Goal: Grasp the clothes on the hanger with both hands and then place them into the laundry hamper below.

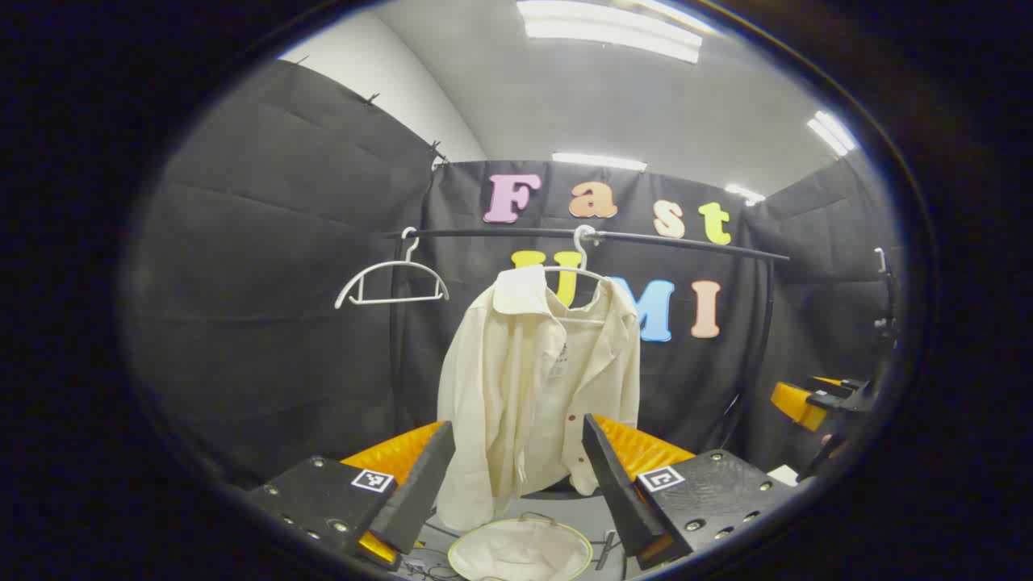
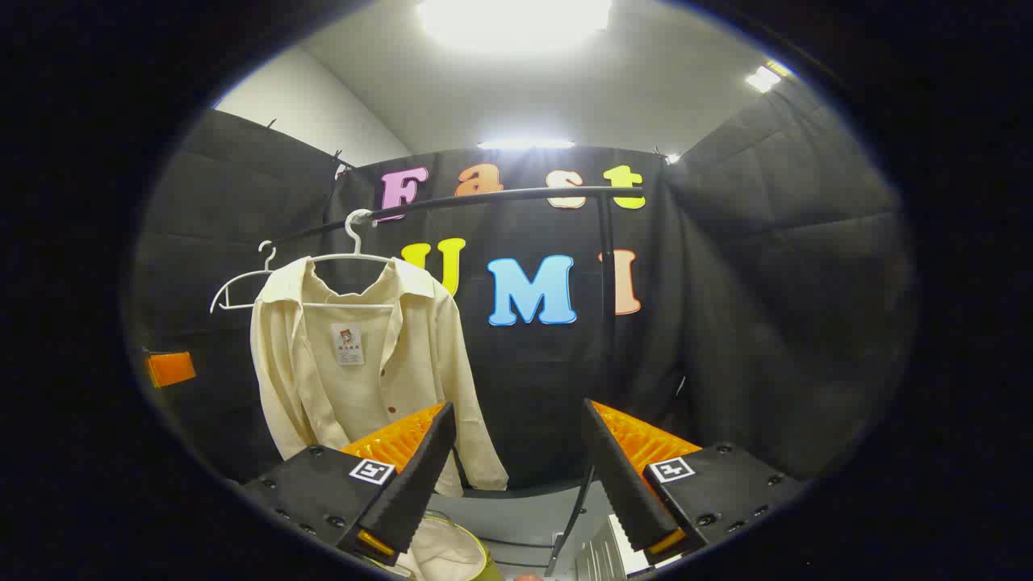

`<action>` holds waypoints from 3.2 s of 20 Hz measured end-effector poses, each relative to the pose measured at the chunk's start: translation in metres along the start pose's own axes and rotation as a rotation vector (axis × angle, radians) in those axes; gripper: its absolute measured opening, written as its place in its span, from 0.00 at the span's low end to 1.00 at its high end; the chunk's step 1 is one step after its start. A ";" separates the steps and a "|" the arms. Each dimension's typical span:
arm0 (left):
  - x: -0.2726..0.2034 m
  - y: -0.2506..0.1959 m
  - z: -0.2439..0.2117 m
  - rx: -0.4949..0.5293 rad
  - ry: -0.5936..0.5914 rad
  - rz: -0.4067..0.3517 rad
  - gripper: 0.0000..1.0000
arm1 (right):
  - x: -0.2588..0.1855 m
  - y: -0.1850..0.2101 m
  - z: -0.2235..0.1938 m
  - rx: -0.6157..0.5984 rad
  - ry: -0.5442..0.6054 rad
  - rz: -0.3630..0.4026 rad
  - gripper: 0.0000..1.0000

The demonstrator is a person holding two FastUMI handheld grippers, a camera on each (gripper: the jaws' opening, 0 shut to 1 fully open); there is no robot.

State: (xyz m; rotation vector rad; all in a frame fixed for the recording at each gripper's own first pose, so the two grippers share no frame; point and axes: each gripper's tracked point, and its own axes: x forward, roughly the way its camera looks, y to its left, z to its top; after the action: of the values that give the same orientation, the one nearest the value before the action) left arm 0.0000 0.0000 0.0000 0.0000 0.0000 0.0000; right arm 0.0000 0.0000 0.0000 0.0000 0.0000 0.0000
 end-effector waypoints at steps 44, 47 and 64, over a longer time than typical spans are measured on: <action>0.212 -0.038 0.049 0.060 -0.036 0.264 0.92 | 0.139 -0.003 -0.028 0.108 0.074 0.150 0.97; 0.232 -0.029 0.050 0.092 -0.038 0.332 0.92 | 0.158 -0.001 -0.039 0.111 0.097 0.184 0.98; 0.271 0.014 0.045 0.190 -0.034 0.550 0.36 | 0.214 0.027 -0.056 0.113 0.126 0.357 0.98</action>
State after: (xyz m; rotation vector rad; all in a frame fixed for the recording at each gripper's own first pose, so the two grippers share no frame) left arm 0.2715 0.0137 0.0455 0.1897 -0.0338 0.5504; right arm 0.2138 0.0271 -0.0561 0.1134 0.1264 0.3574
